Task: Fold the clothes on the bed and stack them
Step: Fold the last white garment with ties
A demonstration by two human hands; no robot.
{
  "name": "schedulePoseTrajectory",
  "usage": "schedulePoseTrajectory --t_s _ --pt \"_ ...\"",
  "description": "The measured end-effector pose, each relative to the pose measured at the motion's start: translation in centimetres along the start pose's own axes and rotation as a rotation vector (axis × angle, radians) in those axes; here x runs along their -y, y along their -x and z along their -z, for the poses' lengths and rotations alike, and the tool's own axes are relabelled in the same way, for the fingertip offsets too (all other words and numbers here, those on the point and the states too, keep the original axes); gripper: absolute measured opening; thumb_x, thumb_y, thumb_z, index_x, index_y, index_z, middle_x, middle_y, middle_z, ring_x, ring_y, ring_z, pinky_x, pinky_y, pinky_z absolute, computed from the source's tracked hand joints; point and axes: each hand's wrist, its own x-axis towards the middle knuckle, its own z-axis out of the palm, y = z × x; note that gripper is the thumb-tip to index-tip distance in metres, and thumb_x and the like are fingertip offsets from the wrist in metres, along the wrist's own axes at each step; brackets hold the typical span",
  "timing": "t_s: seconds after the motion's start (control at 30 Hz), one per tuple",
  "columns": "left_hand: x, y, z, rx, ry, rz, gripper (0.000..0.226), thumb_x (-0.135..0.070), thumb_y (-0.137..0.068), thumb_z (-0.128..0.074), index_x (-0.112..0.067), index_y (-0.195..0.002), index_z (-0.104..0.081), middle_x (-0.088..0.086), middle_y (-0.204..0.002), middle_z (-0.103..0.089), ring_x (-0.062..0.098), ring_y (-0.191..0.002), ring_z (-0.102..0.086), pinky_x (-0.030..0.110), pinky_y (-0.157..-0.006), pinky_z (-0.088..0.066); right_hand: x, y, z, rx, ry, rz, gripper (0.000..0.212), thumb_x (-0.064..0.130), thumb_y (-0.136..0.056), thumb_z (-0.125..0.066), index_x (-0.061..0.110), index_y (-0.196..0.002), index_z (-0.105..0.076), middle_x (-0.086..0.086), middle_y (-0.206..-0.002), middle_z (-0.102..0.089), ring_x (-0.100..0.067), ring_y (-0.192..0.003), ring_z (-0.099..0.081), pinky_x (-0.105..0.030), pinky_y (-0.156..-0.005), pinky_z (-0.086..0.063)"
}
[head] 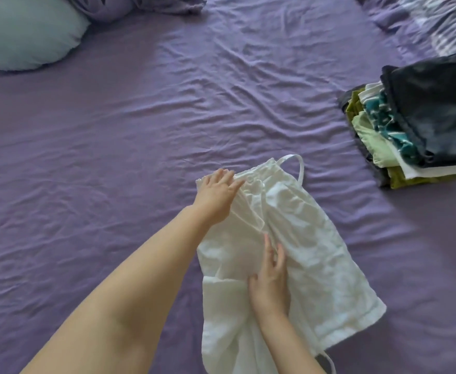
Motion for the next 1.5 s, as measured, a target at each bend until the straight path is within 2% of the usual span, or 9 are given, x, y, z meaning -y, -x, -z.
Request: schedulePoseTrajectory --t_s 0.23,0.33,0.43,0.67,0.9,1.1,1.2,1.33,1.5 --pt "1.1 -1.2 1.5 -0.044 0.065 0.267 0.048 -0.043 -0.086 -0.059 -0.027 -0.130 -0.048 -0.001 -0.125 -0.058 0.027 -0.120 -0.040 0.039 -0.094 -0.029 -3.2 1.6 2.3 0.140 -0.291 -0.088 0.071 0.002 -0.086 -0.050 0.027 -0.148 -0.024 -0.002 -0.122 -0.060 -0.015 -0.089 -0.058 -0.012 -0.061 -0.039" --pt "1.8 -0.6 3.0 -0.007 0.174 0.220 0.021 -0.045 -0.085 -0.063 -0.025 -0.089 -0.058 -0.006 -0.100 -0.062 0.024 -0.110 -0.043 0.036 -0.084 -0.029 -4.6 1.3 5.3 0.260 -0.527 -0.164 0.050 0.001 -0.087 -0.053 0.023 -0.131 -0.045 0.001 -0.098 -0.069 -0.014 -0.084 -0.065 -0.015 -0.061 -0.048" --pt "1.5 -0.8 5.7 0.087 0.404 0.141 0.025 -0.040 -0.082 -0.070 -0.017 -0.088 -0.063 -0.004 -0.087 -0.058 0.024 -0.098 -0.053 0.033 -0.076 -0.040 -6.8 0.3 9.1 0.323 -0.615 -0.174 0.046 -0.007 -0.085 -0.053 0.020 -0.123 -0.052 0.006 -0.093 -0.070 -0.006 -0.080 -0.066 -0.020 -0.055 -0.050" --pt "-6.6 -5.5 6.8 -0.245 0.163 0.159 0.025 -0.042 -0.088 -0.062 -0.026 -0.107 -0.067 0.003 -0.120 -0.053 0.029 -0.118 -0.037 0.035 -0.088 -0.032 -11.3 -5.2 13.4 0.038 -0.230 -0.144 0.038 0.007 -0.087 -0.054 0.019 -0.124 -0.056 -0.003 -0.110 -0.068 -0.022 -0.098 -0.061 -0.029 -0.075 -0.043" --pt "-11.7 -7.4 3.4 -0.285 0.262 0.313 0.021 -0.025 -0.096 -0.049 -0.015 -0.111 -0.060 0.010 -0.110 -0.054 0.032 -0.094 -0.056 0.033 -0.066 -0.032 -14.6 -6.3 12.9 0.173 -0.071 -0.123 0.060 0.007 -0.091 -0.044 0.027 -0.145 -0.029 -0.006 -0.122 -0.061 -0.027 -0.107 -0.058 -0.030 -0.075 -0.042" --pt "-12.4 -8.4 3.0 -0.333 0.413 0.350 0.019 -0.019 -0.093 -0.052 -0.011 -0.108 -0.062 0.009 -0.117 -0.049 0.031 -0.100 -0.053 0.033 -0.073 -0.037 -16.0 -6.5 14.0 0.174 -0.038 -0.100 0.060 0.012 -0.093 -0.049 0.029 -0.146 -0.026 -0.002 -0.106 -0.063 -0.023 -0.095 -0.058 -0.035 -0.078 -0.046" --pt "-13.4 -7.8 1.7 -0.302 0.453 0.342 0.044 -0.014 -0.091 -0.055 -0.017 -0.134 -0.047 0.010 -0.142 -0.032 0.033 -0.112 -0.052 0.040 -0.086 -0.045 -16.4 -6.7 14.3 0.179 -0.027 -0.091 0.062 0.014 -0.092 -0.051 0.029 -0.147 -0.025 0.003 -0.103 -0.062 -0.020 -0.094 -0.057 -0.036 -0.078 -0.047" --pt "-15.3 -6.0 -1.4 -0.245 0.307 0.265 0.065 -0.027 -0.096 -0.050 -0.025 -0.152 -0.017 0.010 -0.160 0.004 0.027 -0.146 -0.009 0.041 -0.118 -0.013 -16.7 -6.2 13.9 0.094 0.078 0.013 0.058 0.017 -0.094 -0.049 0.033 -0.145 -0.026 0.007 -0.123 -0.051 -0.020 -0.103 -0.056 -0.033 -0.073 -0.043" --pt "-17.8 -1.6 -5.5 -0.126 0.150 0.306 0.057 -0.041 -0.100 -0.032 -0.030 -0.152 -0.014 0.004 -0.161 0.004 0.025 -0.147 0.010 0.050 -0.117 0.009 -17.5 -5.7 13.6 0.006 0.158 0.089 0.037 0.005 -0.091 -0.050 0.022 -0.124 -0.052 0.002 -0.118 -0.050 -0.025 -0.096 -0.058 -0.037 -0.072 -0.050"
